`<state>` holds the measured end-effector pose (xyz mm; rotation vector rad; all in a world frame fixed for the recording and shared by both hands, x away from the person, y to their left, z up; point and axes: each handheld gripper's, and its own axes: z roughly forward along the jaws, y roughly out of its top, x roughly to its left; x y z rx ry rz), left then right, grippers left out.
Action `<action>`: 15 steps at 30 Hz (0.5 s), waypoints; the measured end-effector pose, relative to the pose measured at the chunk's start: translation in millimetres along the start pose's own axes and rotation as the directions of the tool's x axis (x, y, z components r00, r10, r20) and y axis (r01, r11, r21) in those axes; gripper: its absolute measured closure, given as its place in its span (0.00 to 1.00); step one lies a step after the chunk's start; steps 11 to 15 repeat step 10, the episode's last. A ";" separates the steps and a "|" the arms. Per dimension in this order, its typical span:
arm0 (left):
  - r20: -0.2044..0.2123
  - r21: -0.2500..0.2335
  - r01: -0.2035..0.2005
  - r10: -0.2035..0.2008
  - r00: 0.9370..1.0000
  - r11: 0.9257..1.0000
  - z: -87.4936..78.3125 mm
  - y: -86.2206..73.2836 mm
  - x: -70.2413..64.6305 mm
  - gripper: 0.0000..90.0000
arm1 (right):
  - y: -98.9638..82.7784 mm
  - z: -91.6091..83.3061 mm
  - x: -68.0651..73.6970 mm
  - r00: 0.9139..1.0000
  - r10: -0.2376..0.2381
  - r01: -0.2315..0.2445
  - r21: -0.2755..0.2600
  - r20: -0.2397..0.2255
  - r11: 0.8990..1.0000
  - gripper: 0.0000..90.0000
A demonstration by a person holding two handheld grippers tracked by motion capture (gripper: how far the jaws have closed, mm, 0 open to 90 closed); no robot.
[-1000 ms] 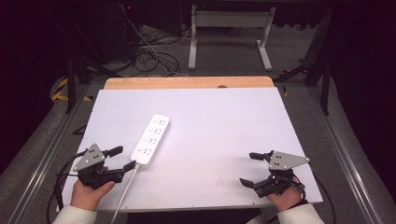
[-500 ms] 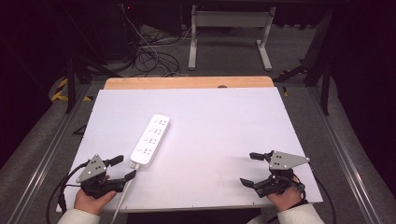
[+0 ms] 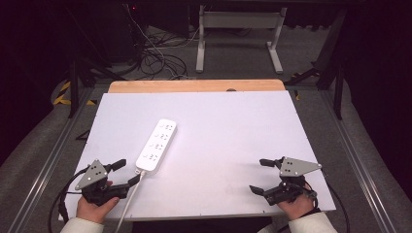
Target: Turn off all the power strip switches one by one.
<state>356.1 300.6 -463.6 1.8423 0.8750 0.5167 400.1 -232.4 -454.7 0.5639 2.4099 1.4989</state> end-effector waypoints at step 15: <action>-0.045 -0.006 -0.060 0.059 0.997 0.998 -0.9 1.1 -5.6 0.27 | -0.3 0.0 -0.6 1.000 0.003 -0.003 -0.002 -0.001 1.000 0.08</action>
